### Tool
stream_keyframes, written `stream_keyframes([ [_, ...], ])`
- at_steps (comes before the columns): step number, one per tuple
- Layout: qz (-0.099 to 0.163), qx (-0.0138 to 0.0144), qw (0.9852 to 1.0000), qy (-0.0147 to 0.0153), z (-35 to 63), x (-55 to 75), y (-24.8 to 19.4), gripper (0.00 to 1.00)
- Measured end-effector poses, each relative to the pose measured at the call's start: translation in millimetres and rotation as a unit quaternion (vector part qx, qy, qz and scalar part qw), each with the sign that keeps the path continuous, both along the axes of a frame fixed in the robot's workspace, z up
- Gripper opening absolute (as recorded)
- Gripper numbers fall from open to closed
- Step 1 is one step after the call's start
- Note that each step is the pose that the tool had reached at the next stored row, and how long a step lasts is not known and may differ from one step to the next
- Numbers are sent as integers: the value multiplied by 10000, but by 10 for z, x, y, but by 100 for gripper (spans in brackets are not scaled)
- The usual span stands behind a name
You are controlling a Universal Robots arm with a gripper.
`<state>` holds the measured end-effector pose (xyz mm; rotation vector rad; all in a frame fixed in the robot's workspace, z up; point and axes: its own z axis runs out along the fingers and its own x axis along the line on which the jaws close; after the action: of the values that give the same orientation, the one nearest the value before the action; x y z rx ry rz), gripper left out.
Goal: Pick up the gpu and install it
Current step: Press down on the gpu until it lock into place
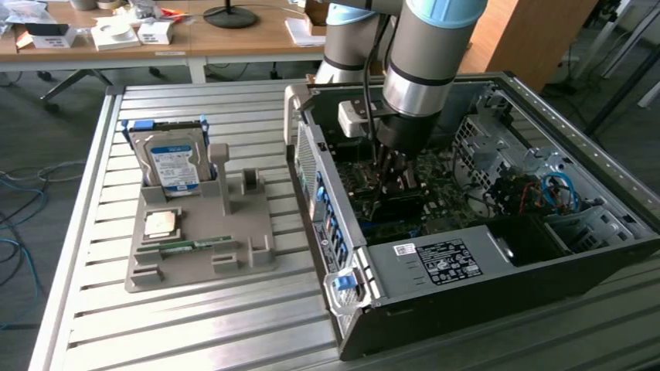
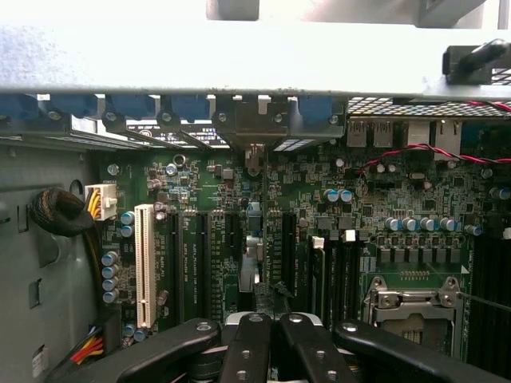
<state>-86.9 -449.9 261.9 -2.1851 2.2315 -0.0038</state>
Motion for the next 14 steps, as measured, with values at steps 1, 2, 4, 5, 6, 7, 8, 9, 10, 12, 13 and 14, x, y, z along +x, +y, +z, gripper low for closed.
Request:
stream_keyframes([
  [1, 0, 0, 10000, 0, 0, 0, 0, 11],
  [2, 0, 0, 10000, 0, 0, 0, 0, 11],
  [4, 0, 1, 10000, -1, -1, -1, 0, 11],
  [5, 0, 1, 10000, 0, -1, -1, 1, 11],
  [6, 0, 1, 10000, 0, -1, -1, 0, 11],
  [7, 0, 1, 10000, 0, -1, -1, 1, 11],
  [8, 0, 1, 10000, 0, -1, -1, 0, 11],
  [9, -1, 1, 10000, 0, -1, -1, 1, 11],
  [10, 0, 1, 10000, 0, -1, -1, 0, 11],
  [12, 0, 1, 10000, 0, -1, -1, 0, 11],
  [13, 0, 1, 10000, 0, -1, 0, 0, 11],
  [14, 0, 1, 10000, 0, -1, -1, 1, 11],
])
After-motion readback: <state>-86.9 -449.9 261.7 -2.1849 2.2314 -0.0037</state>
